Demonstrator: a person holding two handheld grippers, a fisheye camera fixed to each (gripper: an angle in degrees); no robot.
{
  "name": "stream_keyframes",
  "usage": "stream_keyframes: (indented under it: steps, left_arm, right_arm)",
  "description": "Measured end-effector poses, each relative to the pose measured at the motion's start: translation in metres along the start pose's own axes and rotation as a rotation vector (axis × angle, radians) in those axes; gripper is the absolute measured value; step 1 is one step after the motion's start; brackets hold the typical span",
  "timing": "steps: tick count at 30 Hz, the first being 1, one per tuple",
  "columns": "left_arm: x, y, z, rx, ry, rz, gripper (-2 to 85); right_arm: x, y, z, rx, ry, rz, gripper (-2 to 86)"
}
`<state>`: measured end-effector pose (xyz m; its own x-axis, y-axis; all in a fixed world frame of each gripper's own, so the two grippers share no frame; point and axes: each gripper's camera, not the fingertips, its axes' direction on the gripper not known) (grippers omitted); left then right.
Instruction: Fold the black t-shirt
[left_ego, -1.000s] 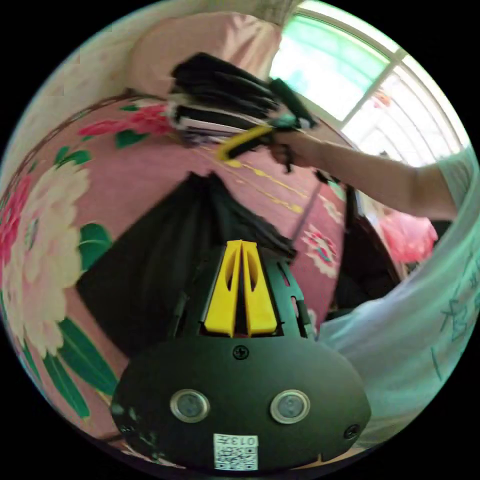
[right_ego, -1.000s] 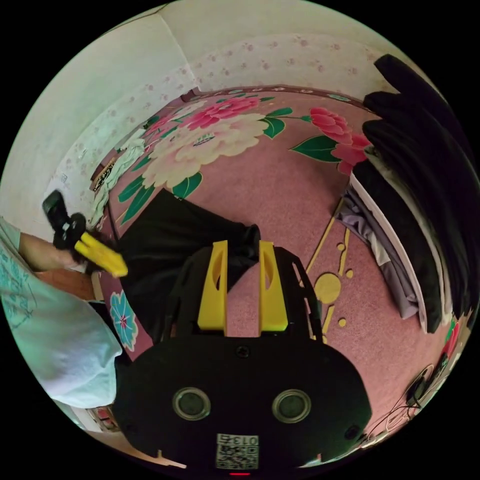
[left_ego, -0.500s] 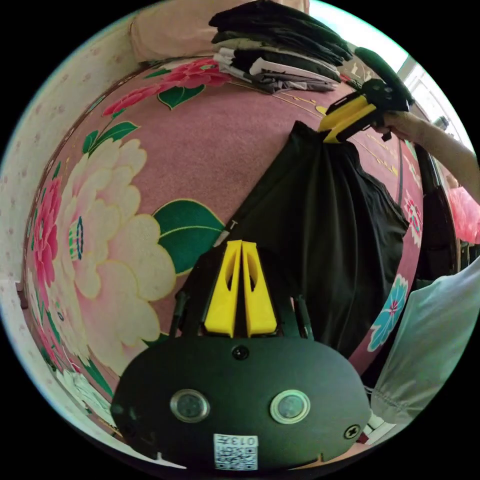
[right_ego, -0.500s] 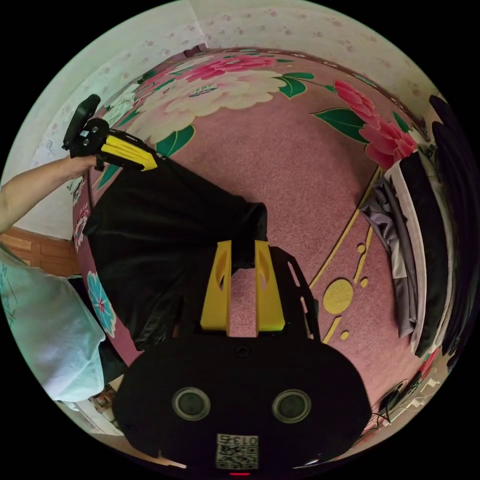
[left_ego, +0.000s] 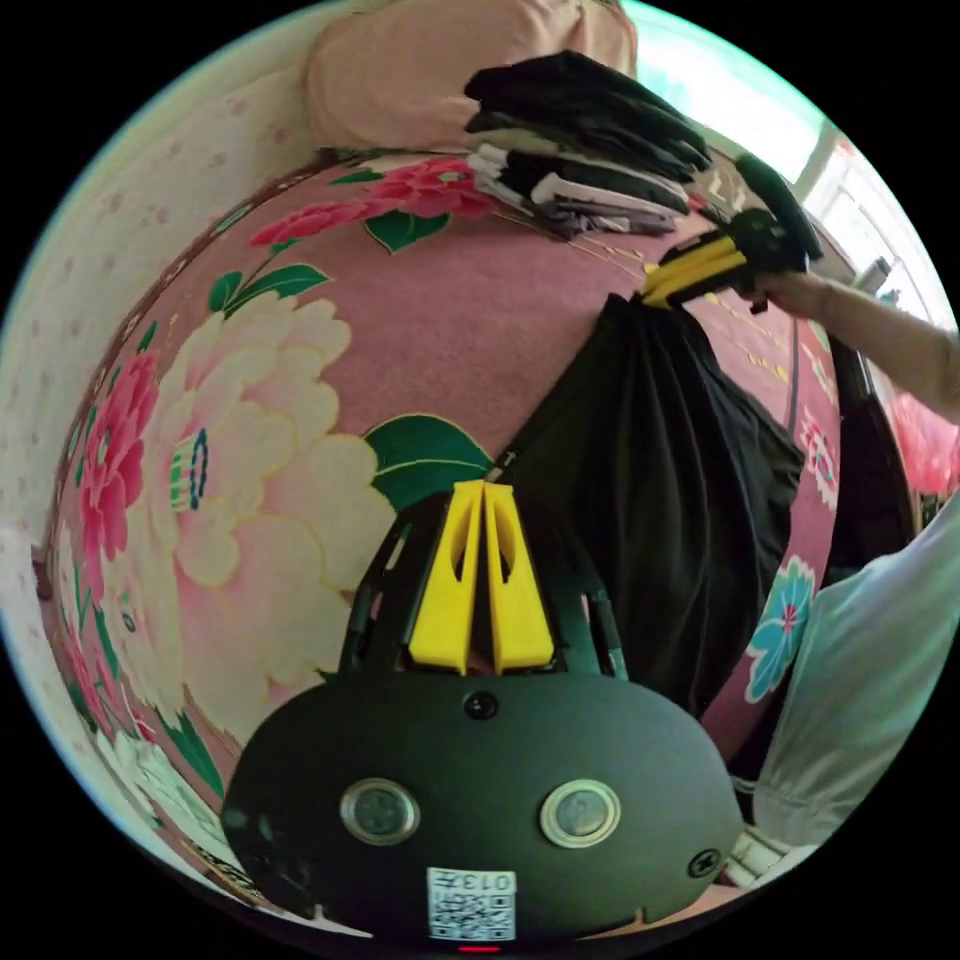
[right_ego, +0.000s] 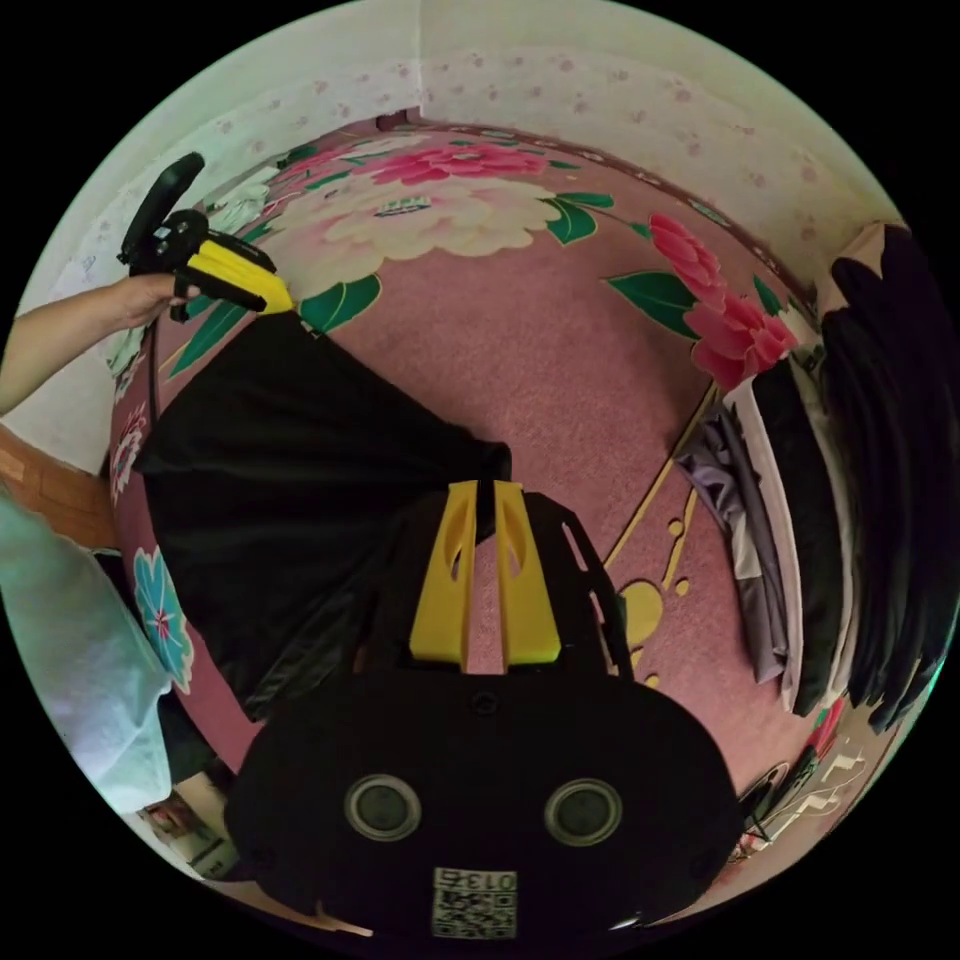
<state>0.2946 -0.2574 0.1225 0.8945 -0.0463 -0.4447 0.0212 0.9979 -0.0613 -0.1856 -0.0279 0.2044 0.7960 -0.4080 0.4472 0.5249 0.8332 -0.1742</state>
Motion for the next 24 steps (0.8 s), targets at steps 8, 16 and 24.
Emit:
stream_keyframes:
  steps: [8,16,24]
  left_arm:
    - [0.027,-0.014,0.008,-0.100,-0.011,0.161,3.0]
    - [0.045,-0.016,0.006,-0.102,-0.066,0.250,4.7]
    - [0.045,-0.001,-0.005,-0.065,-0.068,0.169,0.2]
  right_arm:
    - [0.004,0.011,0.003,-0.001,-0.070,0.047,8.1]
    - [-0.004,0.013,0.013,-0.007,-0.097,0.078,7.5]
    - [-0.022,0.008,0.009,-0.032,-0.008,0.043,2.2]
